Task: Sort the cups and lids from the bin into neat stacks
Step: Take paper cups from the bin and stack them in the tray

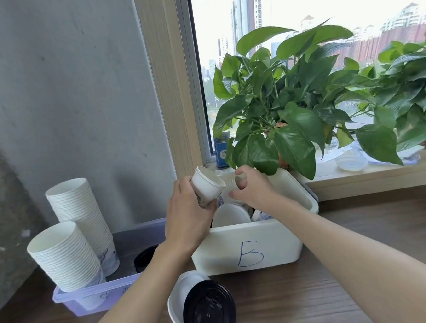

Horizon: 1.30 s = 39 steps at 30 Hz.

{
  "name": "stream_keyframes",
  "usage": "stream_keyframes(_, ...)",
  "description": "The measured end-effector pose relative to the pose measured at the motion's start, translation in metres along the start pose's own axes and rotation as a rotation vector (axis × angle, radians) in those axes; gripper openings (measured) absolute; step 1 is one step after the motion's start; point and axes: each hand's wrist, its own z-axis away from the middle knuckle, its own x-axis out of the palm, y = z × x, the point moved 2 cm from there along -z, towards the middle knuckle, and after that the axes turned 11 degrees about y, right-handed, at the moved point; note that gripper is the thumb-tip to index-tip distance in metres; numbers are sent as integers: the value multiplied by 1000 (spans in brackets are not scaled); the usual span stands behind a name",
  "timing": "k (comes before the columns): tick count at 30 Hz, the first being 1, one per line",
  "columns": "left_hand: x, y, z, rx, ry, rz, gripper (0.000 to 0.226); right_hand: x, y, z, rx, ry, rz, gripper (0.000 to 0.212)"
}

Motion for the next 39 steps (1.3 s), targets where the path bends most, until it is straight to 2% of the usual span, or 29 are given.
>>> stream_keyframes(3,1,-1,-1,-12,-9,11,51,5,3,-6,4,-20,70,61)
stream_keyframes(6,2,-1,-1,-26,-29,-1,50,4,3,-8,10,13,44,54)
stream_keyframes(12,1,-1,0,-12,-32,-7,48,-14,-2,0,-86,239,-192,31)
stream_keyframes(17,-2,2,1,0,-41,-74,70,-25,-7,9,-108,388,-482,30)
stream_keyframes(22,-1,4,1,-11,-45,-200,69,-31,-12,14,-139,476,-603,30)
stream_keyframes(33,0,3,0,10,-33,-150,66,-28,-16,17,-214,374,-682,27)
stream_keyframes(37,-1,5,2,36,-37,-101,66,-23,-17,18,-228,243,-648,24)
stream_keyframes(39,-3,5,2,47,-43,-68,67,-23,-17,19,-211,240,-624,20)
